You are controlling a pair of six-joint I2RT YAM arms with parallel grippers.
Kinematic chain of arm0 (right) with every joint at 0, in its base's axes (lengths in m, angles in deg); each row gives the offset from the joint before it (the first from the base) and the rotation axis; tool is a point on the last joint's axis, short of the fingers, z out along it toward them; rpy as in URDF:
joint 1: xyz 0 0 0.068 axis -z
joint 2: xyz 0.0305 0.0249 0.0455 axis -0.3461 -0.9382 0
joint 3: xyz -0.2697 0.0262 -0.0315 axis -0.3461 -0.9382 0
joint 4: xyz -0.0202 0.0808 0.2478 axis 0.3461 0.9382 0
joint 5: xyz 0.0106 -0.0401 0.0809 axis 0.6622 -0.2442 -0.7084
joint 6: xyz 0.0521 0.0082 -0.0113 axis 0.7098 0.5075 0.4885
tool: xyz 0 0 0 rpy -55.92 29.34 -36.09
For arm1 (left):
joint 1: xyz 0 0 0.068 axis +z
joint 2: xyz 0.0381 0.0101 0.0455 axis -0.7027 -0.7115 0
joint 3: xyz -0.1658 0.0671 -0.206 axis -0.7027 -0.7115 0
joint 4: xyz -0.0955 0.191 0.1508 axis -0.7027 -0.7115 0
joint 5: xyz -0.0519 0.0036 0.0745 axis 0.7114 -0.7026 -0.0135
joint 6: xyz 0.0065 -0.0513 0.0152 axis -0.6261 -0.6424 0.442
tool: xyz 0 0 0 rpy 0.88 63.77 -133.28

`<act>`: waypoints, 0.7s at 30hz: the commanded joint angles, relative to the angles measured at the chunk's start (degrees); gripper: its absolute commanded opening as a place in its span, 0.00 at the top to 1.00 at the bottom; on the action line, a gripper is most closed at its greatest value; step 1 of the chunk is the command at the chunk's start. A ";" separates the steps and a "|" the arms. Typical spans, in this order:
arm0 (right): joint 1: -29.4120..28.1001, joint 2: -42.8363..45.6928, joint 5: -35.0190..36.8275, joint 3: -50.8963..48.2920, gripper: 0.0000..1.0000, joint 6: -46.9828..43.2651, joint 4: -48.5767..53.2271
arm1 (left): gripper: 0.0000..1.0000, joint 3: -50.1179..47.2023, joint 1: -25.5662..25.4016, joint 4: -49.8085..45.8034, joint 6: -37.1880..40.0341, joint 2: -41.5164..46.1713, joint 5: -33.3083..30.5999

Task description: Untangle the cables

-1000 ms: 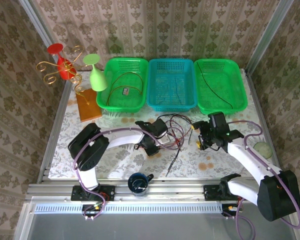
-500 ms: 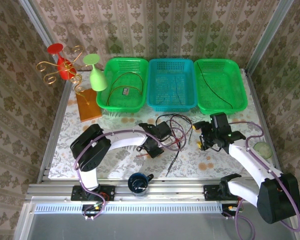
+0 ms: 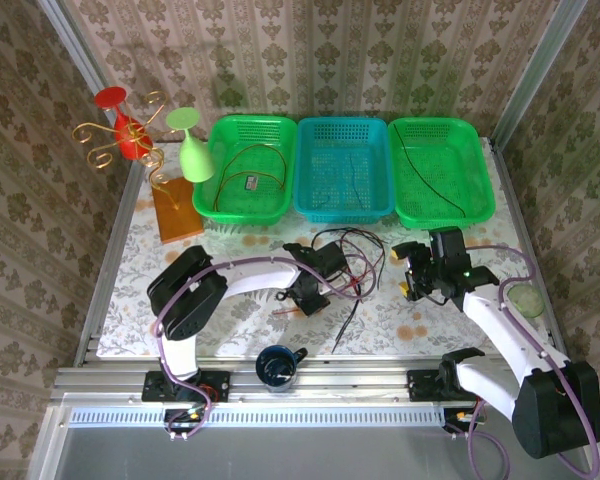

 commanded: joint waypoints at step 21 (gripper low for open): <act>0.02 1.90 -8.41 -2.50 0.22 -5.11 -11.36 | 1.00 11.01 6.47 -5.87 -1.87 17.44 8.11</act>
